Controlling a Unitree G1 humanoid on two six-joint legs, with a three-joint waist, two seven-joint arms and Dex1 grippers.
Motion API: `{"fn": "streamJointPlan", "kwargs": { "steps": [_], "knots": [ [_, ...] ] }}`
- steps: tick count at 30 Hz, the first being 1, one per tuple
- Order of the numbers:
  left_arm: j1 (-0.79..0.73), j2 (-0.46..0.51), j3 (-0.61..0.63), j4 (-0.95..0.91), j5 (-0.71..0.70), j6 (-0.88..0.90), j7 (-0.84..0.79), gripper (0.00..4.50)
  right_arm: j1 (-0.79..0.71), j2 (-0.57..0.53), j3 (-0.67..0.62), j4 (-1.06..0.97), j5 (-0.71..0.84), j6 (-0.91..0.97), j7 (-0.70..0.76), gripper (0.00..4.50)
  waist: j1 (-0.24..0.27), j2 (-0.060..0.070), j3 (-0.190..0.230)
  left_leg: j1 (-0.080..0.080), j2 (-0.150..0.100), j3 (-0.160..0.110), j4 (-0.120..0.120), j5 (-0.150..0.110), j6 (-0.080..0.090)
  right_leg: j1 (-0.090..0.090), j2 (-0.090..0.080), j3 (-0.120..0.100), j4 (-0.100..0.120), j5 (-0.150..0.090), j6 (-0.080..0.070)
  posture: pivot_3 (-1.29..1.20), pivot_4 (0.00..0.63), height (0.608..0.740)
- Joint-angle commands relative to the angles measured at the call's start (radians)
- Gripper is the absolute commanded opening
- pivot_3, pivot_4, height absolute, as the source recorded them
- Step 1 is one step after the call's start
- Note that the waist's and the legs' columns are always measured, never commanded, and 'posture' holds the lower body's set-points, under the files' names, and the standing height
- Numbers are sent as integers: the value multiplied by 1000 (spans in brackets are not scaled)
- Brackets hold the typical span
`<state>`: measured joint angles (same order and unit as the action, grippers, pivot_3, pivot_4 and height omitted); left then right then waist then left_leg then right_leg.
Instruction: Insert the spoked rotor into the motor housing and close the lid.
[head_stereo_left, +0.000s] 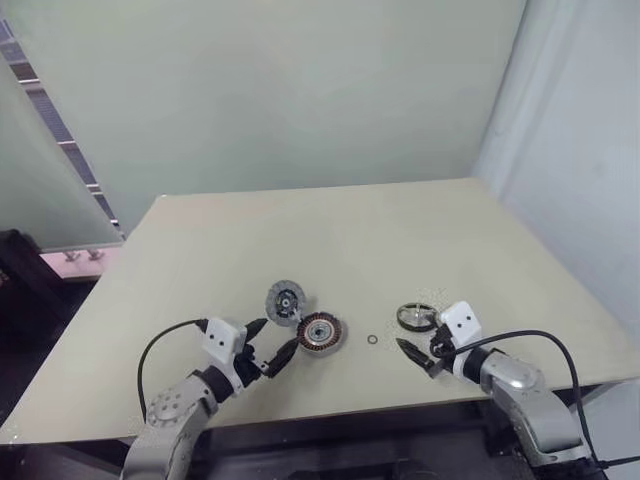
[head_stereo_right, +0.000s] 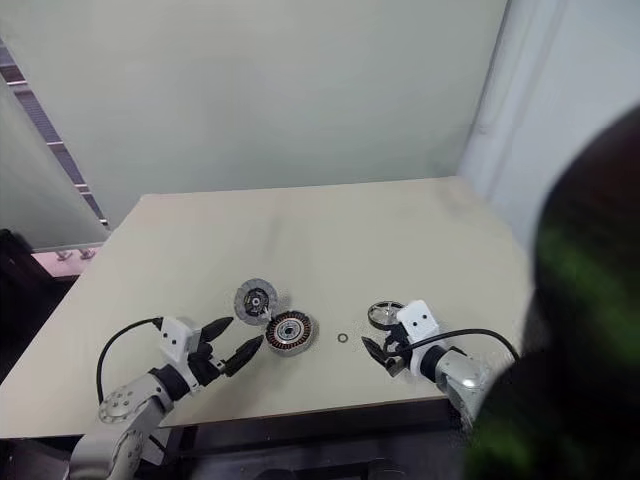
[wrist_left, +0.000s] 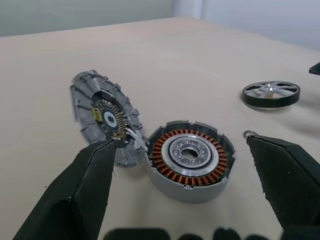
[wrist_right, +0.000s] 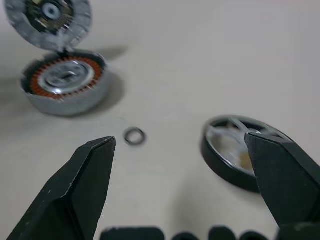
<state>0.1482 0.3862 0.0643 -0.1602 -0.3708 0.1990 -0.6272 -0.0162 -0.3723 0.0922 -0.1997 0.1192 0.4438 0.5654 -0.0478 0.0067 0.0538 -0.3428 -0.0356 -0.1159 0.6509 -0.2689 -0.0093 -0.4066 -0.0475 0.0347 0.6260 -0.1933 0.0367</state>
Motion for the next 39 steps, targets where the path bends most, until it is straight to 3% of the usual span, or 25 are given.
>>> {"fn": "streamJointPlan", "kwargs": {
  "steps": [1, 8, 14, 20, 39],
  "knots": [
    [-25, 10, 17, -39, -14, -4, -8, 4469, -13, 0, -20, -48, 21, -4, -10, 4500, -1, 0, 0, 0, 0, 0, 0, 0, 0, 0, 0, 0, 0, 0, 0, 0, 0, 740],
    [-33, 13, 30, -29, -16, -4, -13, 4469, -21, 36, -22, -56, 42, -1, -36, 4500, -1, 0, 0, 0, 0, 0, 0, 0, 0, 0, 0, 0, 0, 0, 0, 0, 0, 740],
    [-29, 20, 23, -40, -32, 32, -25, 4469, -39, 65, -18, -116, 106, 146, -55, 4500, -1, -1, 0, 0, 0, 0, 0, 0, 0, 0, 0, 0, 0, 0, 0, 0, 0, 740],
    [14, 75, 5, -49, -52, 92, -101, 4469, -56, 82, 77, -161, 93, 285, -85, 4500, -1, -1, 0, 0, 1, 0, -2, 0, 0, -2, 0, 0, 0, 0, 0, 0, 0, 740],
    [62, 85, -53, -96, -31, 139, -125, 4469, -214, 191, 193, 225, -16, 152, -127, 4500, -1, -2, 0, 0, 1, 0, -3, 0, 0, -2, 0, 0, 0, 0, 0, 0, 0, 740]
  ]
}}
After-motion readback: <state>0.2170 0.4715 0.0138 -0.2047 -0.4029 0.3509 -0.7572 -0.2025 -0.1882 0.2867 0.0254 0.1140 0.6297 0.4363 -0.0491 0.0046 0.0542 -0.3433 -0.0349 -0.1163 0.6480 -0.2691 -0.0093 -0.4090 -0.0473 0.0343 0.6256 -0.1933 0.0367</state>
